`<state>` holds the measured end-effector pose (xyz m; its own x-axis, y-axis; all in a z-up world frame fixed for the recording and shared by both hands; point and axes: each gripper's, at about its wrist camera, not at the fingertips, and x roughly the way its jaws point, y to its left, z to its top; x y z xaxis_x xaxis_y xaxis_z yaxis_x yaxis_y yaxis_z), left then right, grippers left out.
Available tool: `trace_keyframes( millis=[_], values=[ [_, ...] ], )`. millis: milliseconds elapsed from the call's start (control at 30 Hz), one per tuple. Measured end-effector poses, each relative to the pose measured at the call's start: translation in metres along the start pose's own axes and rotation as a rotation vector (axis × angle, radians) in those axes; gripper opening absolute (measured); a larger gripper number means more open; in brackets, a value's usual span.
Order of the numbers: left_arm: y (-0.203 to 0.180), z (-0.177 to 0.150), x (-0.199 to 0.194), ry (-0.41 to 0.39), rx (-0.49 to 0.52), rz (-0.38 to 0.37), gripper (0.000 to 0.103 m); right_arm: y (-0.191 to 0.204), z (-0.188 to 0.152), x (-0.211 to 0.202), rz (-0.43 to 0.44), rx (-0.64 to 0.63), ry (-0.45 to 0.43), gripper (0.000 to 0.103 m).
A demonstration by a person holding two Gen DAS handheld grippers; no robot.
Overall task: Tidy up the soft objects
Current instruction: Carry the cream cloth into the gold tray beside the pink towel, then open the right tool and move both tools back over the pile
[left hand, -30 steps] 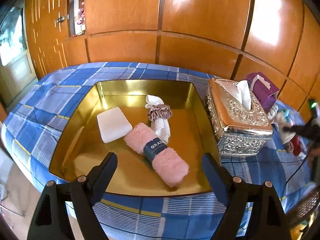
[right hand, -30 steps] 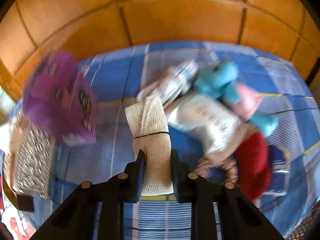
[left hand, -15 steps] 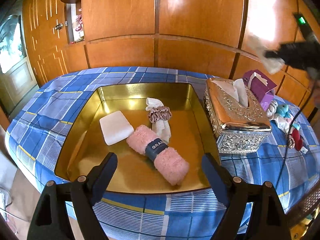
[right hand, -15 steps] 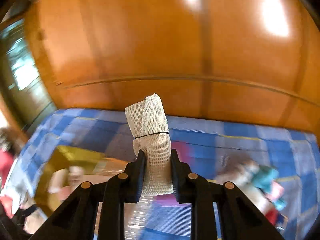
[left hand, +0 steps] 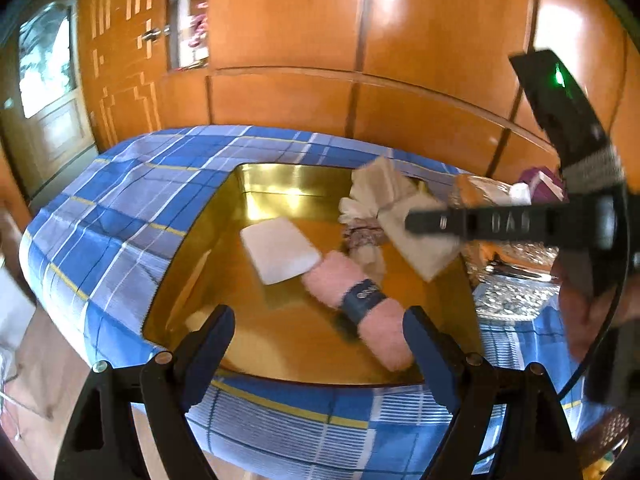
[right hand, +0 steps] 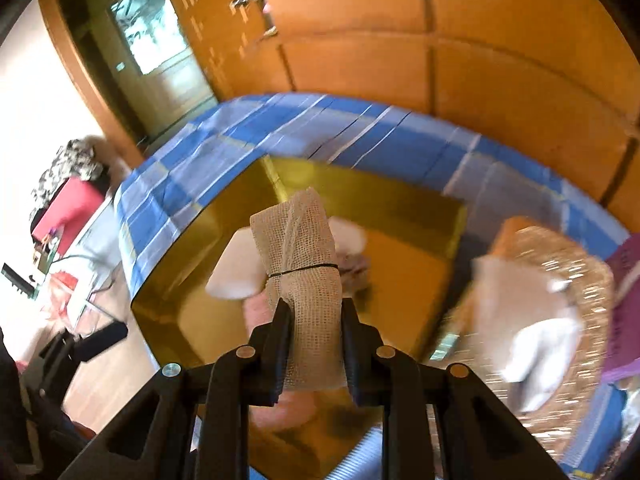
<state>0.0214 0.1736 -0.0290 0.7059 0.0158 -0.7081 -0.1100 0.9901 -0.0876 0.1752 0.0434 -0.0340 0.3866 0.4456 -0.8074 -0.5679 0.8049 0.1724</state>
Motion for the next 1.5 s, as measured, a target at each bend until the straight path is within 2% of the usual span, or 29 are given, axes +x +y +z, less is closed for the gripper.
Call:
trace_keyframes(
  millis=[167, 233, 333, 700, 833, 1033, 1267, 1500],
  values=[
    [0.016, 0.000, 0.003, 0.006, -0.049, 0.022, 0.086, 0.013, -0.002, 0.024, -0.027, -0.018, 0.042, 0.030],
    [0.018, 0.001, 0.002, 0.002, -0.054, 0.024, 0.086, 0.014, -0.004, 0.028, -0.084, -0.030, 0.044, 0.033],
    [0.015, 0.003, 0.000, -0.007, -0.042, 0.025, 0.086, 0.016, -0.010, 0.021, -0.120, -0.059, 0.022, 0.039],
    [-0.008, 0.003, -0.009, -0.026, 0.012, 0.009, 0.086, 0.011, -0.029, -0.040, -0.160, -0.037, -0.163, 0.042],
    [-0.015, 0.003, -0.013, -0.033, 0.027, 0.002, 0.086, 0.006, -0.040, -0.065, -0.202, -0.016, -0.227, 0.042],
    [-0.027, 0.002, -0.017, -0.038, 0.059, -0.016, 0.086, -0.008, -0.058, -0.097, -0.243, 0.011, -0.289, 0.042],
    [-0.047, 0.001, -0.025, -0.060, 0.122, -0.039, 0.086, -0.041, -0.084, -0.136, -0.317, 0.085, -0.350, 0.042],
    [-0.071, 0.004, -0.031, -0.075, 0.186, -0.066, 0.086, -0.092, -0.114, -0.176, -0.440, 0.195, -0.383, 0.042]
  ],
)
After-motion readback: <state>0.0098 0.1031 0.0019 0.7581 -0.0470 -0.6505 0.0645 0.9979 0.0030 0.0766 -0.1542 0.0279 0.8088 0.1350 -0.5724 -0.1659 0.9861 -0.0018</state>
